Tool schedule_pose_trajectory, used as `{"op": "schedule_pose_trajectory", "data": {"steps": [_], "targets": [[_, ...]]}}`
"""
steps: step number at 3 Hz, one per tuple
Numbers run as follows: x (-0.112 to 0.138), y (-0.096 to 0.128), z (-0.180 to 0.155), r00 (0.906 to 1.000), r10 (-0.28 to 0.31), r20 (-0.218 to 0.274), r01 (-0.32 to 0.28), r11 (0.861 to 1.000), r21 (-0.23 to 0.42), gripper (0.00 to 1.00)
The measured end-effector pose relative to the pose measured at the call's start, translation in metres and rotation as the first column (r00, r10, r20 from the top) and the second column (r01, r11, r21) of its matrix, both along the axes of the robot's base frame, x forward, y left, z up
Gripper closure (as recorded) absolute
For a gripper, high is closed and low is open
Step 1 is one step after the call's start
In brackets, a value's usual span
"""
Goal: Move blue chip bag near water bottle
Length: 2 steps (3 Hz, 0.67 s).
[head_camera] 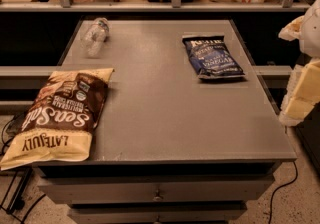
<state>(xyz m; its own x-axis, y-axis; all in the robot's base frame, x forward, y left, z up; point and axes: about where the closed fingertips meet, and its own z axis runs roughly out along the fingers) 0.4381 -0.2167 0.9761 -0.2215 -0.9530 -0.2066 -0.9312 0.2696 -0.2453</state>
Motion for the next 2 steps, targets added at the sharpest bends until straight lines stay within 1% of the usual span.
{"op": "schedule_pose_trajectory", "data": {"steps": [1, 2], "targets": [[0.0, 0.0, 0.0, 1.0, 0.0, 0.0, 0.0, 1.0, 0.0, 0.0], [0.0097, 0.001, -0.0059, 0.9994, -0.029, 0.021, 0.027, 0.994, 0.102, 0.0]]}}
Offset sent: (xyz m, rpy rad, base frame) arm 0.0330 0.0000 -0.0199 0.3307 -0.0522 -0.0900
